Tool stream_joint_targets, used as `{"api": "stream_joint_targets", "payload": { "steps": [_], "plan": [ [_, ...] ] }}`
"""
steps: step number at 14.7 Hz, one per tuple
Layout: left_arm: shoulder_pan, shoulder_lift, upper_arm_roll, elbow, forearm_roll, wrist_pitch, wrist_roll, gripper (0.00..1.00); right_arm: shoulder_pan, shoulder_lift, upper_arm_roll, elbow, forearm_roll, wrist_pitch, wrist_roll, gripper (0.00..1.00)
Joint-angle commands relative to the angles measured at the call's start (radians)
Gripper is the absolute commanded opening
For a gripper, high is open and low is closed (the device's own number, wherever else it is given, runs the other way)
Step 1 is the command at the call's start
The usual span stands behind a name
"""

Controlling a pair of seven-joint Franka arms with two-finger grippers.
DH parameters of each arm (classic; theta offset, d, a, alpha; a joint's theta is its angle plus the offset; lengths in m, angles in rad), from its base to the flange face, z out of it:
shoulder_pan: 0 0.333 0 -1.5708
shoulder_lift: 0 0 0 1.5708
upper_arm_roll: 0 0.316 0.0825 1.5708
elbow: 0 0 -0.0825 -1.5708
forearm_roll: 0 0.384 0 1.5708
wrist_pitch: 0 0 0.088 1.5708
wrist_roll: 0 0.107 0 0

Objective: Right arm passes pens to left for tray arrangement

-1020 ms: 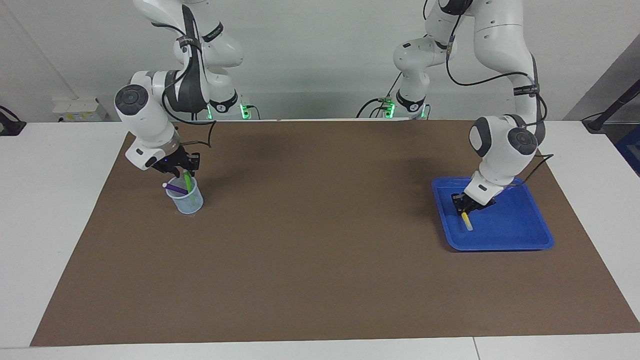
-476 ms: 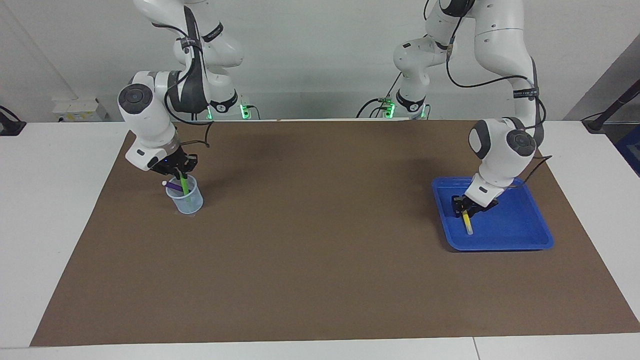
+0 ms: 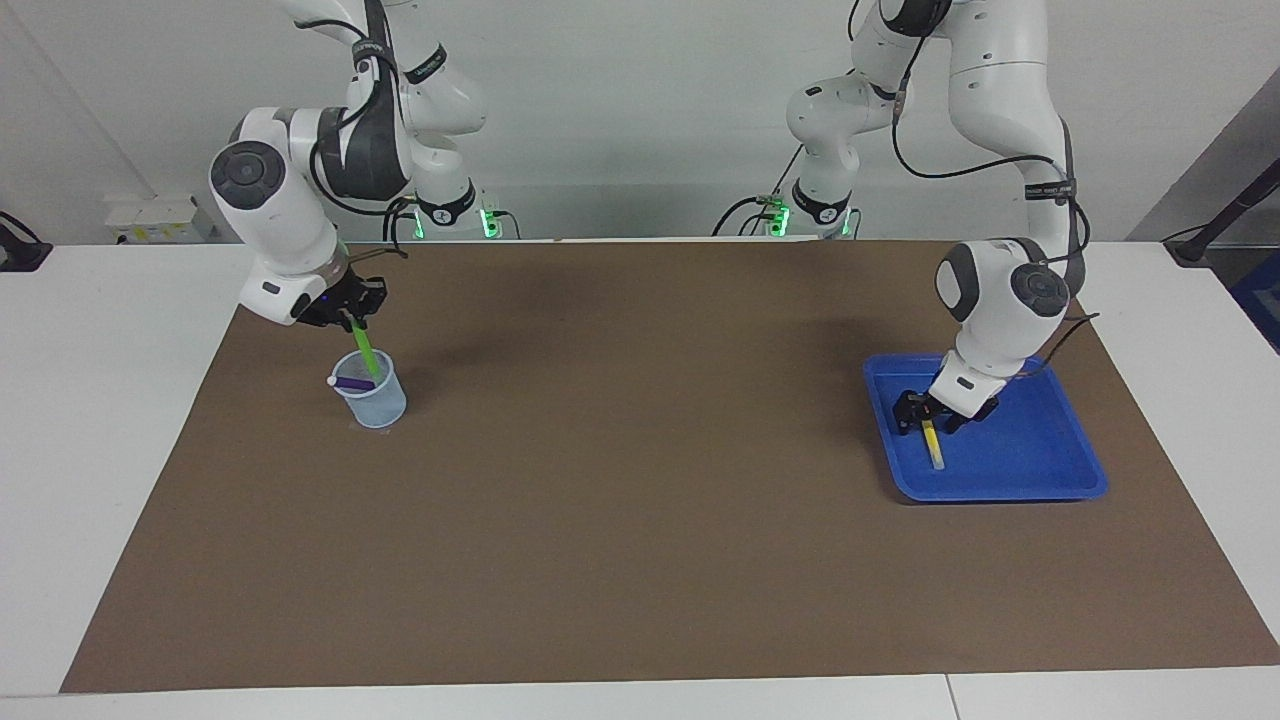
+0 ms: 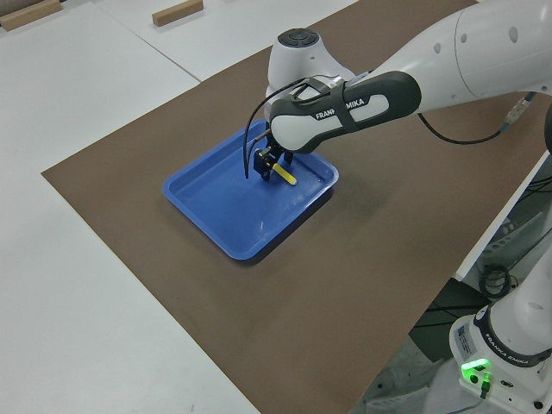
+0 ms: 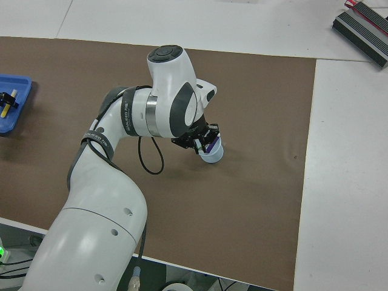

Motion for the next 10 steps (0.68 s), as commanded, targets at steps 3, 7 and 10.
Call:
{"api": "stream_joint_targets", "payload": {
  "steps": [3, 7, 10],
  "plan": [
    [0.012, -0.011, -0.007, 0.141, -0.110, -0.242, -0.014, 1.00, 0.031, -0.014, 0.010, 0.145, 0.019, -0.178, -0.048, 0.00],
    [0.006, -0.038, -0.010, 0.247, -0.169, -0.420, -0.138, 1.00, 0.054, -0.023, 0.012, 0.157, 0.201, -0.208, -0.062, 0.00],
    [-0.011, -0.089, -0.023, 0.265, -0.259, -0.465, -0.341, 1.00, 0.106, -0.023, 0.035, 0.156, 0.295, -0.192, -0.024, 0.00]
  ]
}}
